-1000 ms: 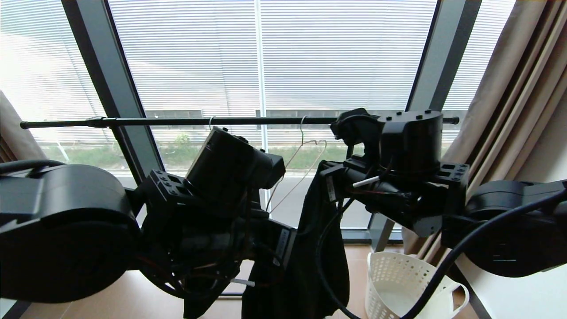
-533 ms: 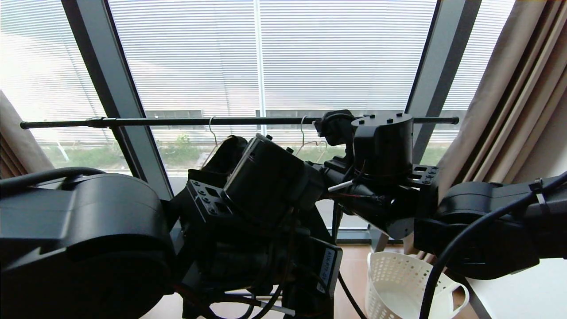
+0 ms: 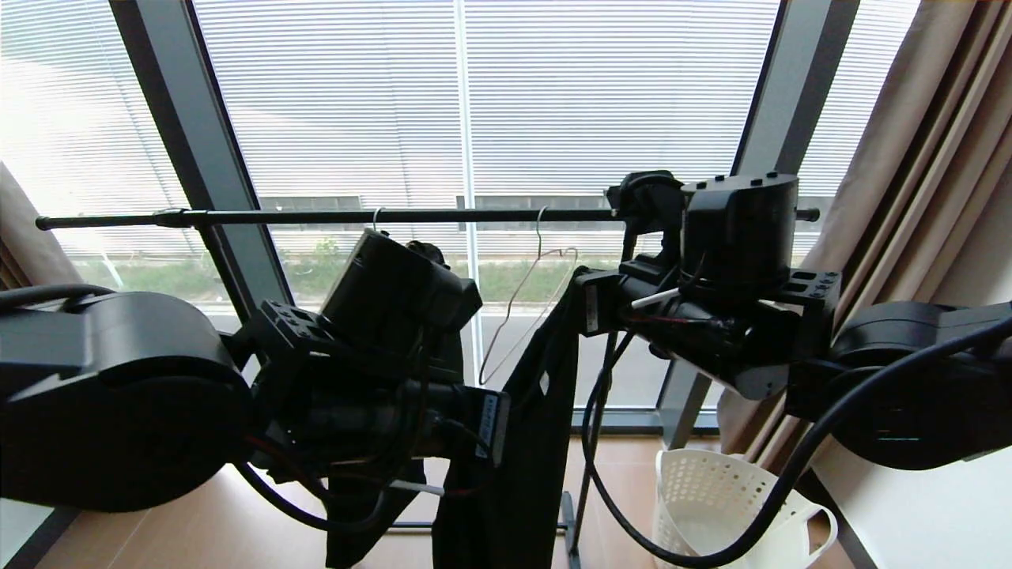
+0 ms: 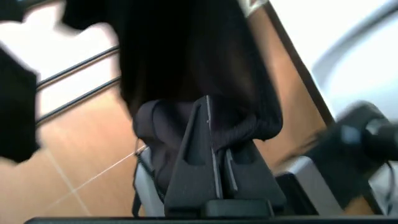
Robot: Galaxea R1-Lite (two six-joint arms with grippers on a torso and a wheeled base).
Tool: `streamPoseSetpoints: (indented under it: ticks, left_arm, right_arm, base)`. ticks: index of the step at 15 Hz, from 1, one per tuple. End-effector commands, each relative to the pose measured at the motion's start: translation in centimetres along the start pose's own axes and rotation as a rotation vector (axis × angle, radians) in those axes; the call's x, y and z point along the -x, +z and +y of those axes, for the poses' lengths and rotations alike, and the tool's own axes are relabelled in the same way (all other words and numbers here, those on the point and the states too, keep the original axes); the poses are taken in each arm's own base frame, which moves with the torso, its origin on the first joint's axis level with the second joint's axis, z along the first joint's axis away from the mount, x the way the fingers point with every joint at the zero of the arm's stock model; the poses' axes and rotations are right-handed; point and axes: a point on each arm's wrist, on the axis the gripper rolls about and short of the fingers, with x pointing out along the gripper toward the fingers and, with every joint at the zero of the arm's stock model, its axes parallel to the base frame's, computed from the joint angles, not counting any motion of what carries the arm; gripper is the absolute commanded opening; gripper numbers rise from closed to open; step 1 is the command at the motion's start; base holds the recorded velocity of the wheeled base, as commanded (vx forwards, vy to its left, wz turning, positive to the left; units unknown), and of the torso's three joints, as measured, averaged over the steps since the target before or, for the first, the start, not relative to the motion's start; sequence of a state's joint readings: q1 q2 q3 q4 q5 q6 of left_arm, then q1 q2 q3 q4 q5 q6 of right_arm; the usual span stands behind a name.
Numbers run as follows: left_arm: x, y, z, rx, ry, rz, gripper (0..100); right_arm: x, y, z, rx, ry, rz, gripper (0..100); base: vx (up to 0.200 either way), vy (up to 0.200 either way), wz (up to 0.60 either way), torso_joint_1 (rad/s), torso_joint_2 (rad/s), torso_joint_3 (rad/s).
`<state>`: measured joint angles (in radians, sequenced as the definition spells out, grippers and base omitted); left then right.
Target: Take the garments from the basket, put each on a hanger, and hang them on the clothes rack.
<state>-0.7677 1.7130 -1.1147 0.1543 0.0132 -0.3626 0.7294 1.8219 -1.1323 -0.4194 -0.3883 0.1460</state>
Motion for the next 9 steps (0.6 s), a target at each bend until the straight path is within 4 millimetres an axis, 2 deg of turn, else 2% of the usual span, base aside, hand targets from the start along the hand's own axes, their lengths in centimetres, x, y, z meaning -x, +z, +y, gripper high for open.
streamPoseSetpoints:
  ticks: [1,4,5,9]
  left_arm:
    - [0.6,1.0,2.0,0.050,0.042,-0.046,0]
    - [0.6,2.1,3.3,0.079,0.062,-0.105,0]
    - [0.4,3.0,4.0,0.087,0.072,-0.142,0]
    - [-0.1,6.1,3.8,0.086,0.061,-0.226,0]
  right_arm:
    - [1.4,0.9,-1.5,0.004,-0.024,-0.026,0]
    - [2.8,0.6,-2.4,0.036,-0.036,-0.018,0]
    - [3.9,0.3,-3.1,0.062,-0.046,-0.011,0]
    - [6.5,-1.1,-4.2,0.150,-0.094,0.020,0]
  base:
    - [0.000,0.000,0.00,0.000,0.00,0.000]
    - [0.000,0.000,0.00,0.000,0.00,0.000]
    - [0.000,0.000,0.00,0.000,0.00,0.000]
    - [0.000,0.000,0.00,0.000,0.00,0.000]
